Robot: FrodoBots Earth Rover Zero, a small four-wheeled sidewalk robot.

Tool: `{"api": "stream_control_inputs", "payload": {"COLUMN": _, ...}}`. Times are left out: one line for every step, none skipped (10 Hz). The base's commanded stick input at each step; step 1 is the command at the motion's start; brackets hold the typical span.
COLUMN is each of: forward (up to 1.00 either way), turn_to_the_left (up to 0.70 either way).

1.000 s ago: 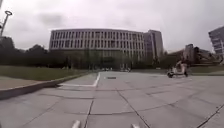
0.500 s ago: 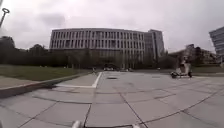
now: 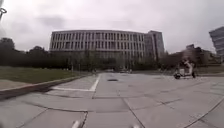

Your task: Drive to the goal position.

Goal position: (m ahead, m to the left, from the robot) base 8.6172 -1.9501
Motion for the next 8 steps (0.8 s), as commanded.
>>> {"api": "stream_control_inputs", "payload": {"forward": 0.70, "turn_to_the_left": 0.15}}
{"api": "stream_control_inputs", "payload": {"forward": 0.70, "turn_to_the_left": 0.01}}
{"api": "stream_control_inputs", "payload": {"forward": 0.70, "turn_to_the_left": 0.00}}
{"api": "stream_control_inputs", "payload": {"forward": 0.70, "turn_to_the_left": 0.00}}
{"api": "stream_control_inputs", "payload": {"forward": 0.70, "turn_to_the_left": 0.00}}
{"api": "stream_control_inputs", "payload": {"forward": 0.70, "turn_to_the_left": 0.00}}
{"api": "stream_control_inputs", "payload": {"forward": 0.70, "turn_to_the_left": 0.00}}
{"api": "stream_control_inputs", "payload": {"forward": 0.70, "turn_to_the_left": 0.00}}
